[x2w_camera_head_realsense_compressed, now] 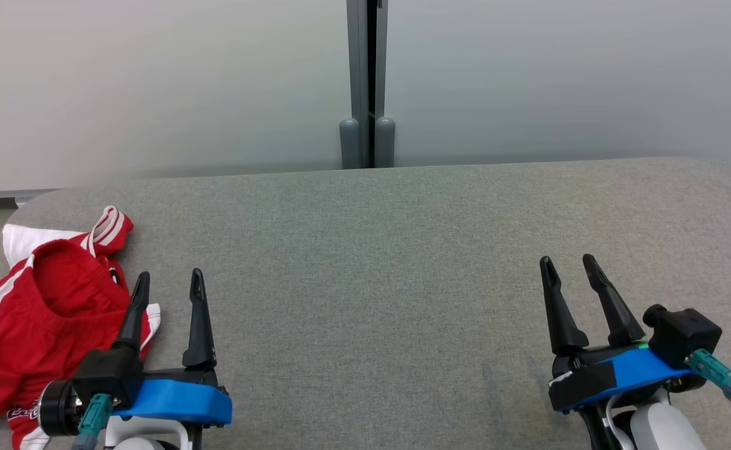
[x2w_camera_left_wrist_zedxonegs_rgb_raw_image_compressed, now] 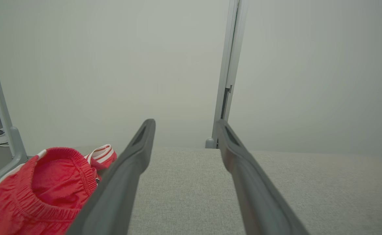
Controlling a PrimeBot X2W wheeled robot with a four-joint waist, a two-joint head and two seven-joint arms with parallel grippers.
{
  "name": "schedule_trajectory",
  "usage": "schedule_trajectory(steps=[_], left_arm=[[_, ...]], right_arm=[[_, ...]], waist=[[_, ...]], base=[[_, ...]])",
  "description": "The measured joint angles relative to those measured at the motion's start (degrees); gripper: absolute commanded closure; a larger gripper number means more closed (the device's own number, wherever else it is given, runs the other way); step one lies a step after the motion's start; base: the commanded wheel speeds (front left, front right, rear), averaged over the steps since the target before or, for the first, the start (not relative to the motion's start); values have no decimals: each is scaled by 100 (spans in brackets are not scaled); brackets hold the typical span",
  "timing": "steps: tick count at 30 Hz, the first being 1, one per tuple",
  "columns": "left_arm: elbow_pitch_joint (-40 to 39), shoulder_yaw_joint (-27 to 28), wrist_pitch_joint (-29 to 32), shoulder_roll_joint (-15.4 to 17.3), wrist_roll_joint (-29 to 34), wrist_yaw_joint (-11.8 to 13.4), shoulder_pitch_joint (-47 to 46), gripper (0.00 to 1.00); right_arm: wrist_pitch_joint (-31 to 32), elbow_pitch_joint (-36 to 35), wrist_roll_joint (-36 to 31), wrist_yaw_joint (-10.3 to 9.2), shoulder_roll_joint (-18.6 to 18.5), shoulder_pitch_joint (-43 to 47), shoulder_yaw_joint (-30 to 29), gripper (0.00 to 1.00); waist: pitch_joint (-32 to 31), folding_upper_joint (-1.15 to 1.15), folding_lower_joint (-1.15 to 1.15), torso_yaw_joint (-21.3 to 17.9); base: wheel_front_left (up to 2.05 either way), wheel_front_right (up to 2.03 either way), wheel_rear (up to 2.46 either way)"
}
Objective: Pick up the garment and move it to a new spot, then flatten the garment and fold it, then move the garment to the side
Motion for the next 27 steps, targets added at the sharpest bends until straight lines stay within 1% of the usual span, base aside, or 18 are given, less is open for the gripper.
schedule_trajectory(steps=[22,27], left_arm=[[-3,-10,-226,-11,873,-37,-19,0],[23,9,-226,-31,896,-53,-20,0]], right_arm=[[-227,175,-842,7,40,-106,-11,0],[-229,207,-868,7,43,-127,-14,0]], waist=[[-6,0,0,4],[-1,0,0,1]], base=[[0,0,0],[0,0,0]])
